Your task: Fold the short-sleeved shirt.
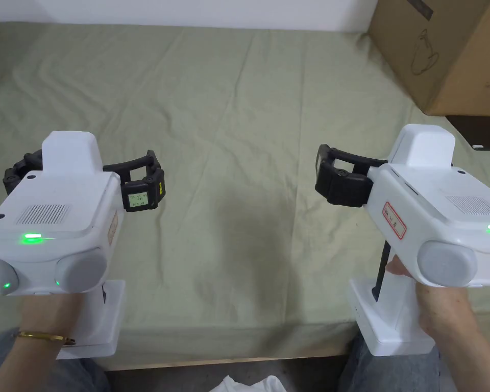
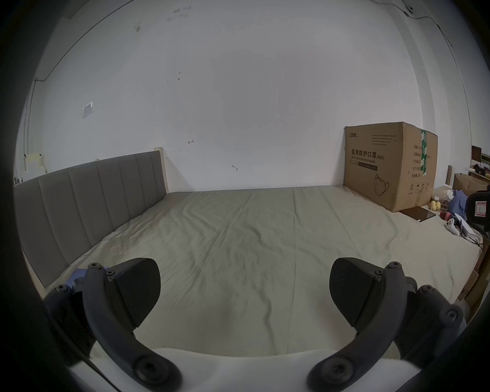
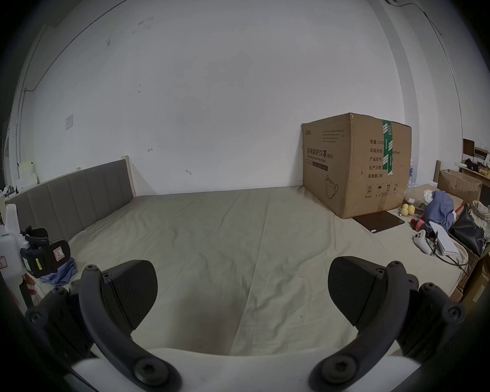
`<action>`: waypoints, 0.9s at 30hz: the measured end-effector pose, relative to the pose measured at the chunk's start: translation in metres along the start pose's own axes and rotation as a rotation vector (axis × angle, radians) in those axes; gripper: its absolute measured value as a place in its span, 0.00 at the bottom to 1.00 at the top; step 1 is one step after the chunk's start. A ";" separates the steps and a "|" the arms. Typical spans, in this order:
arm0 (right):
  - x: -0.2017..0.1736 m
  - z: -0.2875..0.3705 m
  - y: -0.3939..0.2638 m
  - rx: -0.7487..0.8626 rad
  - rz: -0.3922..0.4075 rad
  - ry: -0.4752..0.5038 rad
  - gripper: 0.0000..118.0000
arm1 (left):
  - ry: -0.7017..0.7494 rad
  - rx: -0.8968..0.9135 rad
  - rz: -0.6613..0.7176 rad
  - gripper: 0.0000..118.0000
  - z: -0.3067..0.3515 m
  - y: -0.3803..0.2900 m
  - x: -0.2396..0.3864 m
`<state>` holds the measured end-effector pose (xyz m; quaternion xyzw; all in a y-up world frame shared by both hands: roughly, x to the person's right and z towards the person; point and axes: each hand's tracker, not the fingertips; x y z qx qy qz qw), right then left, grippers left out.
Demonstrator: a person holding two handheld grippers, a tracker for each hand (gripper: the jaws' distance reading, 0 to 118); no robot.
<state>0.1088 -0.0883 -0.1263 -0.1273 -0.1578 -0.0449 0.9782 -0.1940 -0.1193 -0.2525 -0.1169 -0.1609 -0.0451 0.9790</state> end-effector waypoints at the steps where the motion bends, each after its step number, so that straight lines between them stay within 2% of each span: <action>1: -0.001 0.001 0.001 0.000 0.003 0.001 1.00 | -0.001 0.000 0.000 1.00 0.000 0.000 0.000; 27: -0.004 0.002 0.004 0.003 0.005 -0.003 1.00 | 0.002 0.007 -0.011 1.00 -0.001 -0.001 0.002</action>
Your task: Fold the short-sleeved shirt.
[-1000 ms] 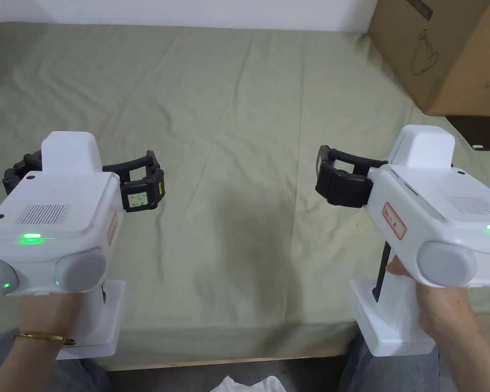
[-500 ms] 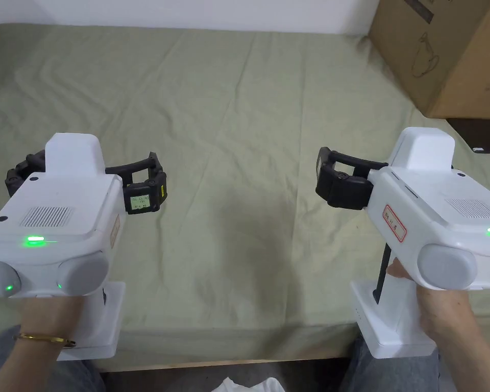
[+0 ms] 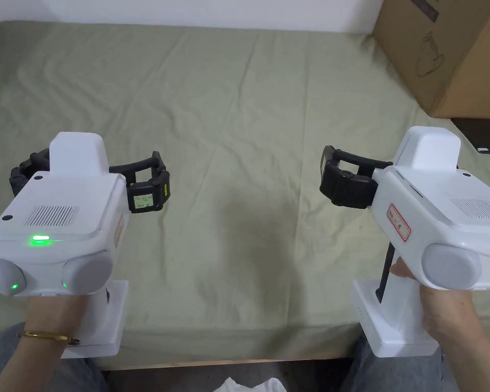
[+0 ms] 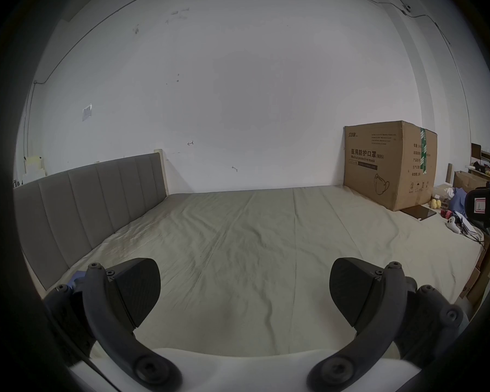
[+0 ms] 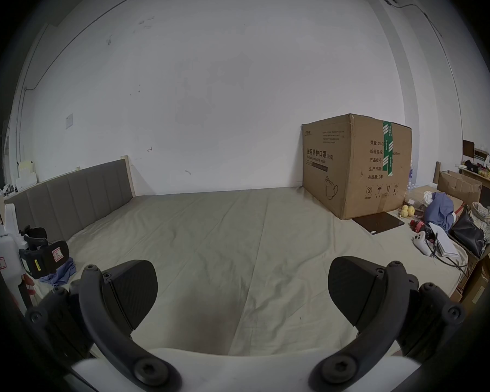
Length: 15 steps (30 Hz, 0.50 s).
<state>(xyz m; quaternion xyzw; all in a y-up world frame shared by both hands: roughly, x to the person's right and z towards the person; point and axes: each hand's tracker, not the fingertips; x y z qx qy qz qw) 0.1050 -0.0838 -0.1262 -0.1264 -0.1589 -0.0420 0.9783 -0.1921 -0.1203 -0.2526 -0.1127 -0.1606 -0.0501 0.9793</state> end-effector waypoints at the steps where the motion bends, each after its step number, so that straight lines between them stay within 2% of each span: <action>1: 0.000 0.000 0.000 0.000 0.001 0.000 1.00 | 0.000 0.000 0.001 1.00 0.000 0.000 0.000; 15: -0.002 0.000 0.002 0.001 0.007 0.006 1.00 | 0.007 -0.005 0.006 1.00 -0.001 -0.002 -0.002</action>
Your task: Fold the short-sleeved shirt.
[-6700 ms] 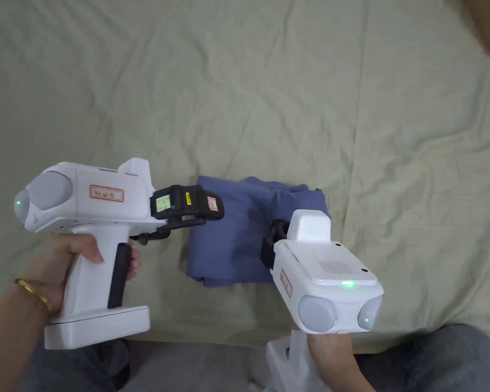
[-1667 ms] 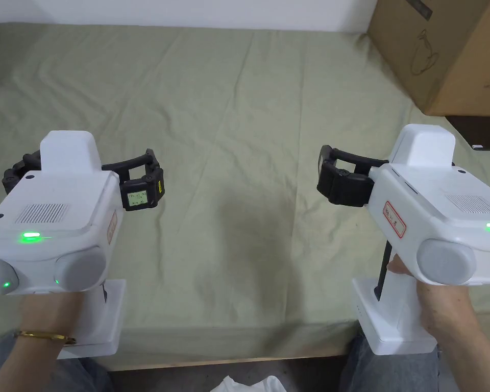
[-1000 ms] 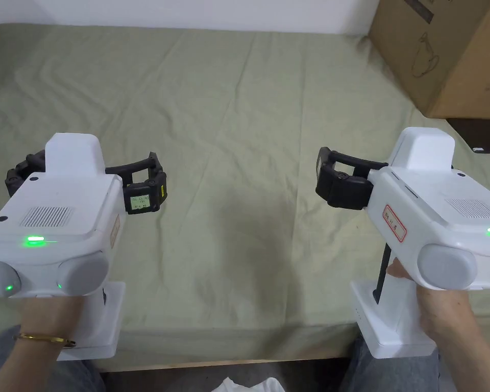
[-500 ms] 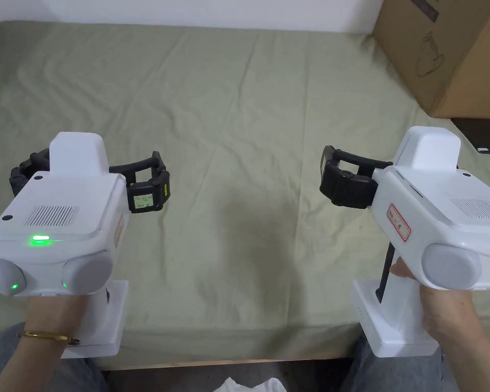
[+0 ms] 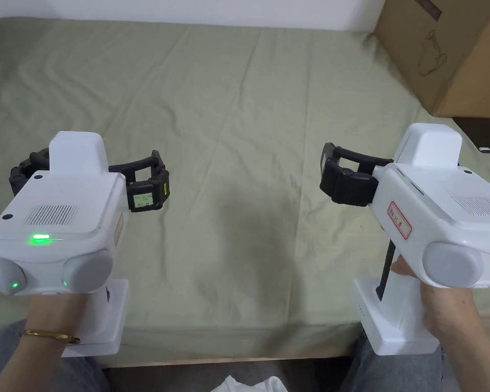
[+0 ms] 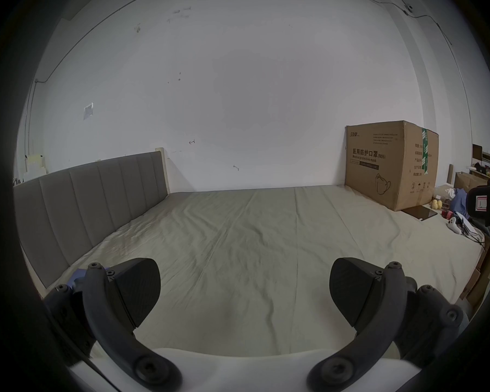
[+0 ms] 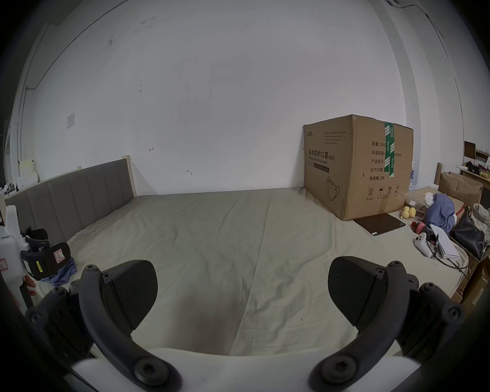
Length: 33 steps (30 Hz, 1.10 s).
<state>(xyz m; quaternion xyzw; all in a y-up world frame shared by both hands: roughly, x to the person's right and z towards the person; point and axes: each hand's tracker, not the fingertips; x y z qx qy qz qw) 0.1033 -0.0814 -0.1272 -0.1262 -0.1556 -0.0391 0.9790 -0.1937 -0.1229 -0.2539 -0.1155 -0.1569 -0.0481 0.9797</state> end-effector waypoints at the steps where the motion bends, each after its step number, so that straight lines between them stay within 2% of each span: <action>1: 0.000 0.000 0.000 0.000 0.001 -0.001 1.00 | 0.002 0.000 0.000 1.00 0.000 0.000 0.000; 22: 0.005 -0.004 0.001 -0.034 0.004 -0.023 1.00 | -0.009 0.004 0.005 1.00 -0.002 0.005 0.001; 25: 0.000 -0.014 0.009 -0.142 0.100 -0.194 1.00 | 0.000 -0.014 0.008 1.00 -0.005 0.007 0.002; 26: -0.002 -0.019 0.013 -0.188 0.120 -0.285 1.00 | 0.044 -0.064 -0.007 1.00 -0.008 0.006 0.003; 27: -0.001 -0.024 0.016 -0.255 0.122 -0.330 1.00 | 0.084 -0.119 -0.029 1.00 -0.013 0.006 0.006; 28: 0.001 -0.027 0.018 -0.309 0.114 -0.327 1.00 | 0.098 -0.155 -0.040 1.00 -0.017 0.005 0.007; 30: 0.008 -0.031 0.019 -0.454 0.027 -0.221 1.00 | 0.084 -0.201 -0.017 1.00 -0.020 -0.004 0.006; 33: 0.007 -0.035 0.006 -0.656 -0.060 -0.102 0.99 | 0.053 -0.254 0.019 1.00 -0.019 -0.017 0.006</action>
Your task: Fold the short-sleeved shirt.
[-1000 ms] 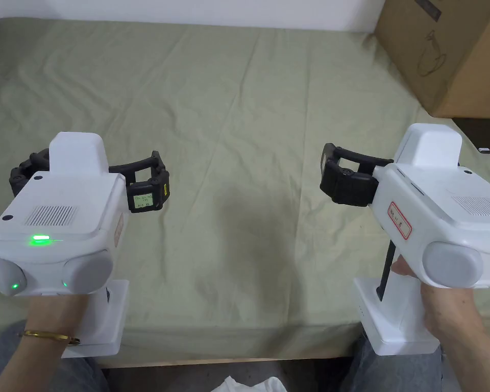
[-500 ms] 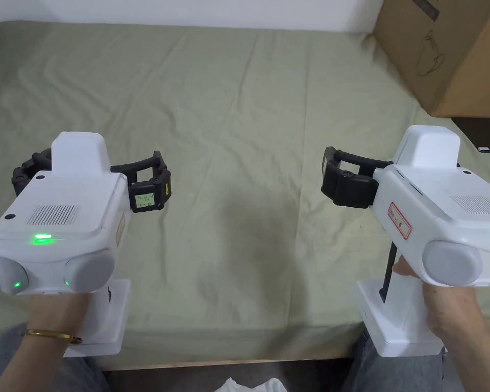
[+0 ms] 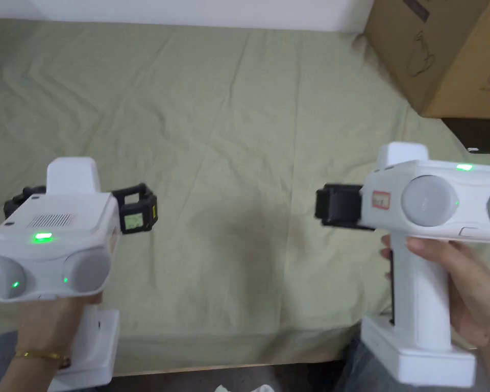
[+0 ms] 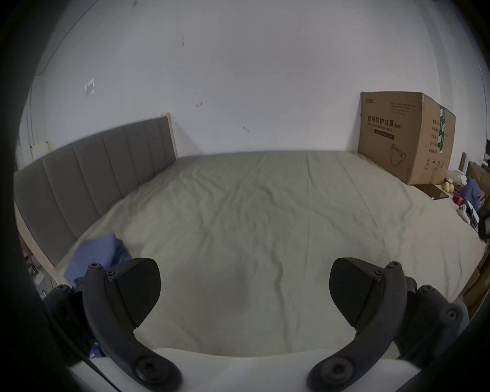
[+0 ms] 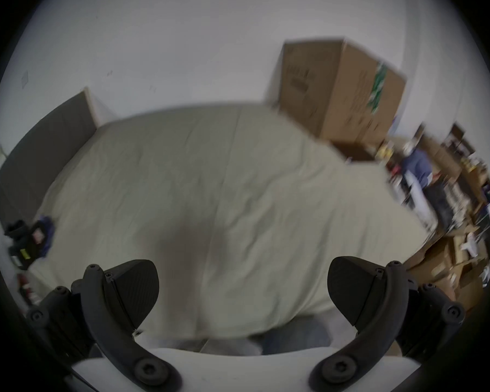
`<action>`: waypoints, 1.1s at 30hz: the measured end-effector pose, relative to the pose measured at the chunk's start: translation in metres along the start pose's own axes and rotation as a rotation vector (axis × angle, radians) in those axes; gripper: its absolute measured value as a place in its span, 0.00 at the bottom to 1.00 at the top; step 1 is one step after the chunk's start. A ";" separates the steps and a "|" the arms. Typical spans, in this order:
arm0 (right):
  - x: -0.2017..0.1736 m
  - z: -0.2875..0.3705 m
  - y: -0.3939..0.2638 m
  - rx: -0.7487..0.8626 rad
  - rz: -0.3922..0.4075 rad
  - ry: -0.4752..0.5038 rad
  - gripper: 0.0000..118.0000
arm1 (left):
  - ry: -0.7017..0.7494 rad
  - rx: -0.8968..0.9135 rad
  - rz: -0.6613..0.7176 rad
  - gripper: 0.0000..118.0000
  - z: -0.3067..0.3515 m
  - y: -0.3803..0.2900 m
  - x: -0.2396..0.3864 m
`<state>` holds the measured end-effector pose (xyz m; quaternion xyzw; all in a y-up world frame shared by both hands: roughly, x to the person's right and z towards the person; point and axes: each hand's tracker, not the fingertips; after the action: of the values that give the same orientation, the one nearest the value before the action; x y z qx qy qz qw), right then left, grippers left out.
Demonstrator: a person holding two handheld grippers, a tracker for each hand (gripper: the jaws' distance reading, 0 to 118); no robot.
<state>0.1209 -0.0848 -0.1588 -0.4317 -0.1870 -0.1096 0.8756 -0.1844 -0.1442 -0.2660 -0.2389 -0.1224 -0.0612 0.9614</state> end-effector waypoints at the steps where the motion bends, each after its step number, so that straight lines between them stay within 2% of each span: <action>1: -0.002 -0.004 -0.006 -0.038 -0.024 0.029 0.99 | 0.002 -0.011 -0.003 1.00 -0.001 -0.005 0.000; 2: -0.003 -0.007 -0.013 -0.079 -0.034 0.066 0.98 | 0.002 -0.024 -0.012 1.00 -0.003 -0.009 0.002; 4: -0.008 -0.011 -0.026 -0.105 0.007 0.102 0.98 | -0.003 -0.063 -0.037 1.00 -0.005 -0.016 0.004; 12: -0.016 -0.027 -0.039 -0.125 0.117 -0.053 0.98 | -0.020 -0.120 -0.048 1.00 -0.015 -0.029 0.003; 14: -0.013 -0.033 -0.034 -0.142 0.059 -0.047 0.98 | -0.021 -0.128 -0.047 1.00 -0.017 -0.030 0.002; 15: -0.012 -0.035 -0.031 -0.140 0.000 -0.044 0.98 | -0.019 -0.131 -0.046 1.00 -0.019 -0.030 0.001; 17: -0.013 -0.039 -0.027 -0.117 -0.013 -0.033 0.98 | -0.017 -0.142 -0.038 1.00 -0.023 -0.030 -0.001; 19: -0.019 -0.048 -0.023 -0.114 0.009 -0.055 0.98 | -0.009 -0.163 -0.014 1.00 -0.030 -0.030 -0.005; 21: -0.028 -0.063 -0.018 -0.123 0.102 -0.100 0.98 | 0.010 -0.194 0.016 1.00 -0.042 -0.031 -0.009; 23: -0.035 -0.079 -0.016 -0.114 0.130 -0.098 0.98 | 0.013 -0.216 0.039 1.00 -0.053 -0.029 -0.012; 29: -0.032 -0.149 0.004 -0.084 0.110 -0.049 0.98 | 0.012 -0.280 0.133 1.00 -0.109 -0.014 -0.027; 33: -0.028 -0.192 0.030 -0.032 0.056 -0.111 0.98 | 0.055 -0.316 0.207 1.00 -0.166 0.003 -0.042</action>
<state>0.1504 -0.2187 -0.2988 -0.4563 -0.2214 -0.0640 0.8595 -0.1900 -0.2176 -0.4204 -0.3963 -0.0597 0.0129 0.9161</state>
